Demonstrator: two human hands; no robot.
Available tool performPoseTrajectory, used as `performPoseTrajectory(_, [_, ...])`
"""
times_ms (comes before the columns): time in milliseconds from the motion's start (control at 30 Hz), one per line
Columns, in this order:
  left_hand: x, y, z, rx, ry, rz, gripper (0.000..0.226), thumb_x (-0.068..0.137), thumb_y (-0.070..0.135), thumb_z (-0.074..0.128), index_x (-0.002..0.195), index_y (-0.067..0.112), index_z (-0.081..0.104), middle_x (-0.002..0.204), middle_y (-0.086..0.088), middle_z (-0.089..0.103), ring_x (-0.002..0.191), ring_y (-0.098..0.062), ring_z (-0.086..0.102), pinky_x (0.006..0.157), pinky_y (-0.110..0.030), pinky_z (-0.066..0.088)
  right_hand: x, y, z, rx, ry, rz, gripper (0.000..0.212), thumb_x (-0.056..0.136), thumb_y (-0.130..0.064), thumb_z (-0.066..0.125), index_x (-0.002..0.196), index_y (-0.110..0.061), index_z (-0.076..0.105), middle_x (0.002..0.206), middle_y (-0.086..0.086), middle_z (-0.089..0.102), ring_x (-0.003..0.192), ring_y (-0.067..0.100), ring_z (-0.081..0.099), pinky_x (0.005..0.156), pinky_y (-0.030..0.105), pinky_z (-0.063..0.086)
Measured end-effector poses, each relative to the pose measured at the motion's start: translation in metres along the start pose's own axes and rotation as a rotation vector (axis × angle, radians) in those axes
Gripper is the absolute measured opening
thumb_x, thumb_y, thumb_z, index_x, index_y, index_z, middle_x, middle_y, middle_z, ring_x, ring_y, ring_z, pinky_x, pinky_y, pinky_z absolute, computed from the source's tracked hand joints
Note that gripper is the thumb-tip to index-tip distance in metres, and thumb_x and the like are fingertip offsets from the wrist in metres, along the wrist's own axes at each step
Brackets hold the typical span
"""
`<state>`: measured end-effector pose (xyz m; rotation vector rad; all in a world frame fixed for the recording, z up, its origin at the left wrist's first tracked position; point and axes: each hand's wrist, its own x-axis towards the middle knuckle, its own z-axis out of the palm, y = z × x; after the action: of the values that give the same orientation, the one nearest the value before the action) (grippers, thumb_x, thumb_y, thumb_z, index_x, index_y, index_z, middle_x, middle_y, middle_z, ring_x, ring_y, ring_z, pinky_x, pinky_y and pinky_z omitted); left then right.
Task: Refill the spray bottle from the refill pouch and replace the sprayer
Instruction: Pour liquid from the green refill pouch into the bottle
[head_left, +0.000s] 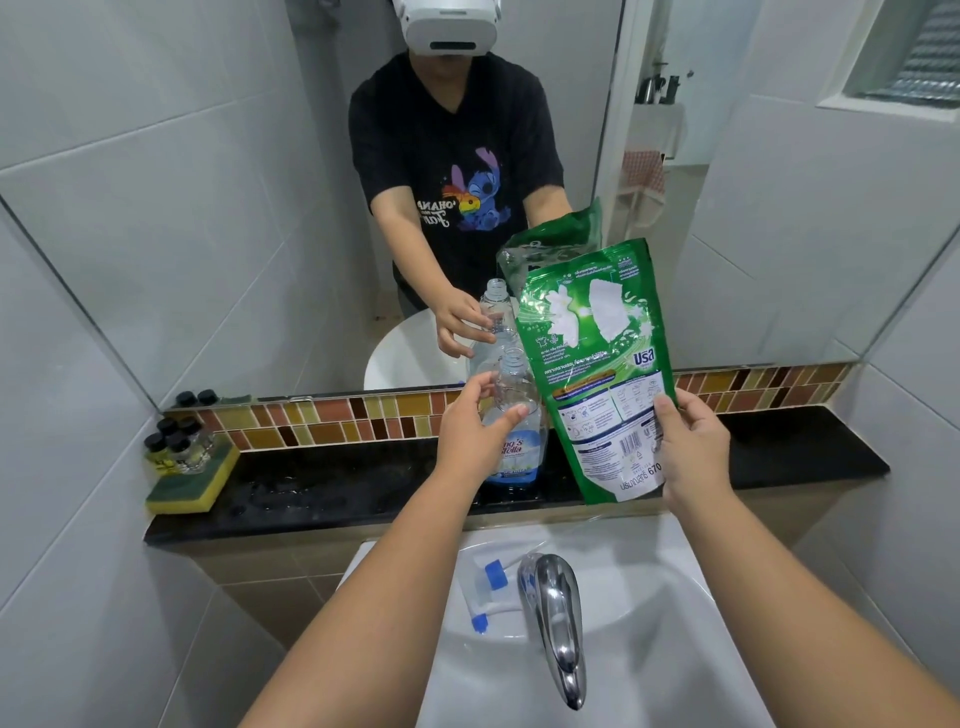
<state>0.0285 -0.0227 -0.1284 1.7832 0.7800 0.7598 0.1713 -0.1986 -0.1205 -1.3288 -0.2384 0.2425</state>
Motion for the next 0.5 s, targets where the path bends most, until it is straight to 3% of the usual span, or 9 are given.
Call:
performPoseTrajectory(267, [-0.002, 0.002, 0.000, -0.021, -0.004, -0.001, 0.047, 0.079, 0.040, 0.077, 0.117, 0.043, 0.050, 0.123, 0.009, 0.059, 0.112, -0.008, 0.052, 0.071, -0.016, 0.040, 0.003, -0.012, 0.000, 0.053, -0.035, 0.011, 0.013, 0.094, -0.017, 0.057, 0.095, -0.023, 0.069, 0.095, 0.004, 0.075, 0.090, 0.021, 0.071, 0.071, 0.035, 0.058])
performPoseTrajectory(500, [-0.003, 0.003, -0.001, -0.048, -0.009, -0.020, 0.047, 0.079, 0.041, 0.077, 0.116, 0.045, 0.049, 0.121, 0.012, 0.056, 0.110, -0.006, 0.050, 0.071, -0.018, 0.040, 0.010, -0.028, -0.014, -0.019, -0.042, -0.064, 0.016, 0.094, -0.016, 0.058, 0.090, -0.025, 0.070, 0.095, 0.005, 0.074, 0.092, 0.023, 0.070, 0.079, 0.040, 0.056])
